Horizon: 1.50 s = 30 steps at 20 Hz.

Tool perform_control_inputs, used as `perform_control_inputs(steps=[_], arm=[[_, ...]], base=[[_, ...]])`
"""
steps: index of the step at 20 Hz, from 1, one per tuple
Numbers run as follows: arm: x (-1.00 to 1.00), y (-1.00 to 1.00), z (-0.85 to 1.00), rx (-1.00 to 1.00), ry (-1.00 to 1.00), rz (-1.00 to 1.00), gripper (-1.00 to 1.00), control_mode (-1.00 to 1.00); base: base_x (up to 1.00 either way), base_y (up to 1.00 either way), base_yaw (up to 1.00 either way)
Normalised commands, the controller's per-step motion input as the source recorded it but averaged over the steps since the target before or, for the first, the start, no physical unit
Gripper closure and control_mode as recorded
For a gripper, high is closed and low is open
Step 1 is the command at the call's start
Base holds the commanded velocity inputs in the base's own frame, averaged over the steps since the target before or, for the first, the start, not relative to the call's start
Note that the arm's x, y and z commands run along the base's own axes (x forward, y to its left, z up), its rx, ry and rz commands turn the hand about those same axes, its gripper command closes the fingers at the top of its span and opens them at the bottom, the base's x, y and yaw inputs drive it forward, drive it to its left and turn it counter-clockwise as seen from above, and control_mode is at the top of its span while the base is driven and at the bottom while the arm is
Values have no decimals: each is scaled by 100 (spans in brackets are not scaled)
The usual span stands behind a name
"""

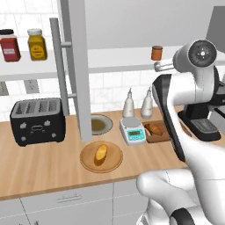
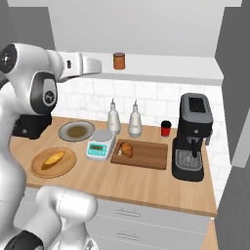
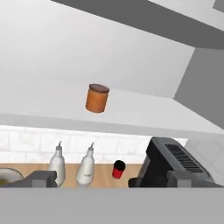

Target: From the different types of pastries on the counter, select a croissant and place it on the cutting board. Then retrieve a jar of jam from the cabinet and place it alongside the croissant on the cutting board.

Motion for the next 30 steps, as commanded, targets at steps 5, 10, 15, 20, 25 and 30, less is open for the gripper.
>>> perform_control_inputs(steps=[5, 10, 15, 20, 25, 30], arm=[[60, 0, -13, 0, 0, -2, -100, -100], [4, 0, 2, 0, -8, -7, -100, -100], [5, 0, 0, 0, -8, -4, -100, -100], [31, 0, 0, 0, -4, -6, -100, -100], [38, 0, 0, 0, 0, -7, -100, -100], [28, -3, 12, 1, 0, -5, -100, -100]], base=[[0, 0, 0], [0, 0, 0], [0, 0, 0], [0, 0, 0], [0, 0, 0], [0, 0, 0]])
